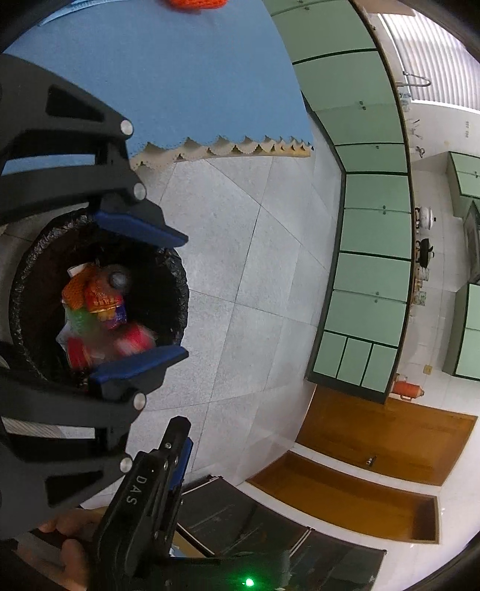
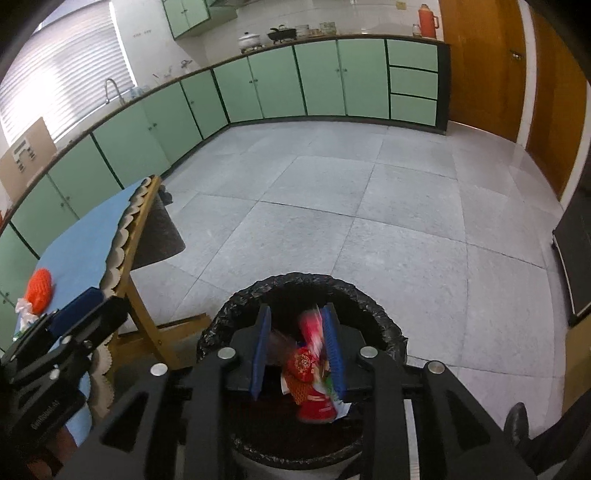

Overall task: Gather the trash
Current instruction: 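Carry the bottle and red can over the bin and release both, then return both tools to the mat above the two milk cartons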

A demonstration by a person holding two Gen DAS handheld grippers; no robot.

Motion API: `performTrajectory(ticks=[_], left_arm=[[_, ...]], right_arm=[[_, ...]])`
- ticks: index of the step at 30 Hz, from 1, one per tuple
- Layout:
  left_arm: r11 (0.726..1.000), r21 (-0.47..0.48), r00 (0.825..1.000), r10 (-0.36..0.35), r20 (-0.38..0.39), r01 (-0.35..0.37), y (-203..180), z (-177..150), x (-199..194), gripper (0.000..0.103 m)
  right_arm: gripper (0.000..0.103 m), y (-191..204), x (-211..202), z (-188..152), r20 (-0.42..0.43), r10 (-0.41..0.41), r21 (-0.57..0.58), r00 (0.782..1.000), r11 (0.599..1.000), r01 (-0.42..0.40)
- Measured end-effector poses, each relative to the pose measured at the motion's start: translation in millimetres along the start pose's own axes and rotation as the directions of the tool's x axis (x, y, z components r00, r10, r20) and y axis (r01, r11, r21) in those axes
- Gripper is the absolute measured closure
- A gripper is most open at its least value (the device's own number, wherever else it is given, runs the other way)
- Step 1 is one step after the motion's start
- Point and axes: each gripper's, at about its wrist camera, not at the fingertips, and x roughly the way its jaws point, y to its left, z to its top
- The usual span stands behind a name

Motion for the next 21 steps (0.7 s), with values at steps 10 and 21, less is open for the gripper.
performTrajectory(ticks=[10, 21], left_arm=[[0.993, -0.066, 0.989, 0.100, 0.111, -0.093, 36.8, 6.7, -56.6, 0.036], [0.942, -0.183, 0.936, 0.310, 0.168, -0.280, 119.0, -12.7, -153.9, 0.024]], right_arm=[[0.024, 16.2, -31.6, 5.8, 0.100, -0.023, -0.043, 0.995, 0.999, 0.028], [0.006, 122.2, -72.6, 5.6, 0.198, 0.198, -0.200, 0.960, 0.967, -0.158]])
